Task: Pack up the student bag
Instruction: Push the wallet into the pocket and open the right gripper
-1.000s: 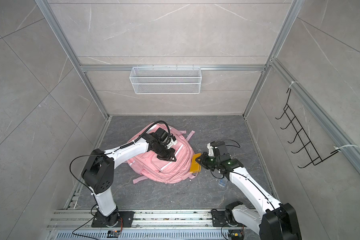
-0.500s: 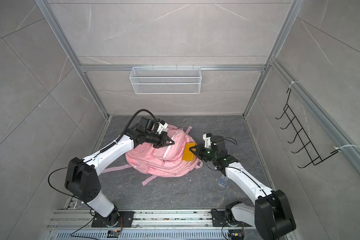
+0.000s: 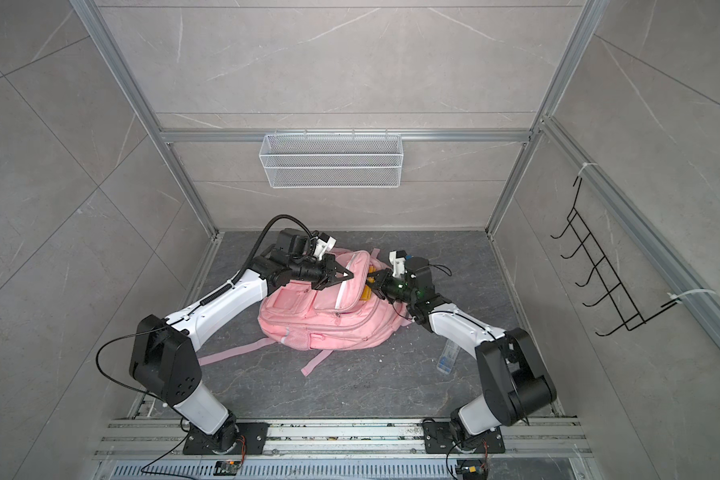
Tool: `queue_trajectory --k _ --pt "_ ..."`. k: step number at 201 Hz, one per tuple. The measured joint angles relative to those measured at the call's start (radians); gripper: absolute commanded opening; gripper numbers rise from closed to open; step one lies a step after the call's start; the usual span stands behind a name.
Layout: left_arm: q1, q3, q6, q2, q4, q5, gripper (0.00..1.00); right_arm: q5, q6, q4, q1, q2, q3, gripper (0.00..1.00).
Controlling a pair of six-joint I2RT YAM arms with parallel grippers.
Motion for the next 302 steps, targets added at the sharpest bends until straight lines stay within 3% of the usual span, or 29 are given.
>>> queue_trajectory --k 59,108,184,222,276,302 --pt "0.012 -0.031 -0.112 0.0 0.118 -0.008 0.0 0.002 0.001 0.018 0.037 0.132 0.132 0.22" --pt "0.021 -0.04 -0.159 0.0 0.146 -0.044 0.0 0.029 -0.021 -0.007 0.056 0.17 0.168 0.5" --pt "0.108 -0.134 -0.154 -0.043 0.171 -0.056 0.0 0.1 -0.19 -0.314 0.079 0.105 0.289 0.84" --pt "0.154 -0.179 -0.156 -0.049 0.219 -0.05 0.0 0.137 -0.252 -0.442 0.08 0.042 0.323 0.93" --pt "0.193 -0.184 -0.119 -0.042 0.213 -0.061 0.0 0.216 -0.3 -0.65 0.079 -0.041 0.35 0.96" --pt "0.188 -0.184 -0.093 -0.035 0.198 -0.073 0.0 0.258 -0.312 -0.757 0.029 -0.144 0.325 0.97"
